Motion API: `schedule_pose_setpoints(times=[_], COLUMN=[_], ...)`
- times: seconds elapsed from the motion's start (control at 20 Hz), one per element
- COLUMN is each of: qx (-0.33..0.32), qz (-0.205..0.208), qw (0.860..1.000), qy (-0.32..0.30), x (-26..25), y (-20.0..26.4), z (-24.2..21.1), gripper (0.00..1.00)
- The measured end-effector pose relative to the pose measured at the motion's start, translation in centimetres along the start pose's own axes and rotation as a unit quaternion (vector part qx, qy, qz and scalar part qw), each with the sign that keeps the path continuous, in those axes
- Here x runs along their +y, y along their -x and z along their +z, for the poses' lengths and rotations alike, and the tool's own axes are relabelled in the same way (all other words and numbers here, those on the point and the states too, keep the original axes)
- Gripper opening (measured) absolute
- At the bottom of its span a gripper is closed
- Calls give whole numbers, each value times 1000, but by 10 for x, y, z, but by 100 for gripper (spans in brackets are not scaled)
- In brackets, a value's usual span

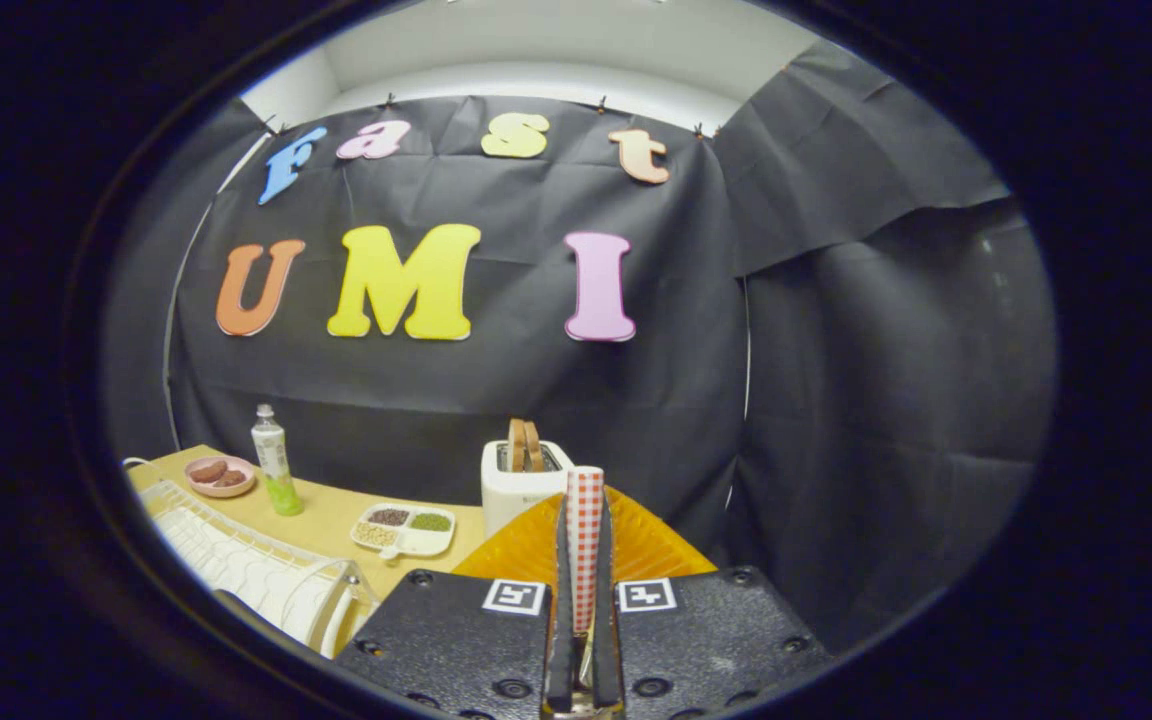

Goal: Take the plate from the dish rack, then take the spoon from the basket and place it into the plate.

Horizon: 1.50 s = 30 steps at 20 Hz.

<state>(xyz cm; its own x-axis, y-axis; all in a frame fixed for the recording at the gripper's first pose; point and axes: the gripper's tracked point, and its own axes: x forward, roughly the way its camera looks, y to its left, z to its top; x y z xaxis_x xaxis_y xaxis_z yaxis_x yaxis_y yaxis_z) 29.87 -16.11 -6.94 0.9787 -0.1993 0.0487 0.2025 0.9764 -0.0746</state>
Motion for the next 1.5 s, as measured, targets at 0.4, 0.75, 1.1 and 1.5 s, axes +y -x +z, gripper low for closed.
schedule_pose_setpoints(times=[0.4, 0.75, 1.1, 1.5], qx=[-9, -11, -16, -33], qz=[25, 53, 110, 129], qw=[1000, 998, 994, 990], qy=[-2, 15, 20, -37], x=[35, 84, 175, 250], y=[75, 173, 276, 315], z=[32, 45, 38, -3], gripper=[13, 13, 13, 13])
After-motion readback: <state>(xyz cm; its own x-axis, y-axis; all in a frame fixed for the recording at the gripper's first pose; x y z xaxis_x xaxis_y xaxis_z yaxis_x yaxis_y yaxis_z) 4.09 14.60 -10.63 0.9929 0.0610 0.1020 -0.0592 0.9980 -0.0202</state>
